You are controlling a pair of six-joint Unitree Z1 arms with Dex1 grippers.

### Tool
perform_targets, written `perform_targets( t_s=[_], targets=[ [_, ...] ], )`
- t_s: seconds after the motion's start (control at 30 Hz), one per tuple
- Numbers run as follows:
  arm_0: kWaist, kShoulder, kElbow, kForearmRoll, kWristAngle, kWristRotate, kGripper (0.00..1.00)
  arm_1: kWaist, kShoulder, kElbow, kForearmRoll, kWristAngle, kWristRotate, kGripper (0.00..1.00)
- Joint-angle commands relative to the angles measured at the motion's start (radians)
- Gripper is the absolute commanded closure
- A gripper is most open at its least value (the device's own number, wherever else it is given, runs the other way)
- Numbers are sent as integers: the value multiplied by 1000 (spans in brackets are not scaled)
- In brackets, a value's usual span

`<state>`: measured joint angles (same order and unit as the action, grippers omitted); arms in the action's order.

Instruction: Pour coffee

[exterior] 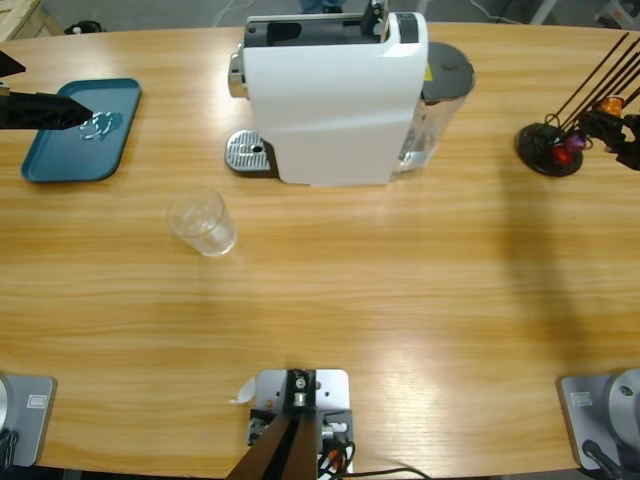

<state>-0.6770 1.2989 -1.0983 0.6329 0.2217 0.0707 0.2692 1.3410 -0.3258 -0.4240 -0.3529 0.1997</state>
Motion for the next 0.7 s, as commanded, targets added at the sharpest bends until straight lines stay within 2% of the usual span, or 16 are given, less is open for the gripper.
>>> perform_targets(
  t_s=[0.03,0.1,0.17,0.43,0.5,0.53,0.7],
  targets=[
    [-13,24,38,2,11,-11,4,-35,27,12,-17,-2,-16,372],
    [-13,23,38,1,11,-11,4,-40,30,9,-18,2,-17,374],
    [-13,25,38,2,11,-11,4,-41,36,8,-24,5,-19,485],
    [-13,23,41,2,13,-11,4,-41,57,13,-35,18,-26,504],
    [-13,22,43,2,13,-11,4,-41,62,12,-41,18,-26,631],
    [-13,22,43,2,13,-11,4,-42,63,10,-42,18,-27,646],
    [-13,25,46,2,12,-11,4,-51,66,8,-44,18,-34,653]
  ],
)
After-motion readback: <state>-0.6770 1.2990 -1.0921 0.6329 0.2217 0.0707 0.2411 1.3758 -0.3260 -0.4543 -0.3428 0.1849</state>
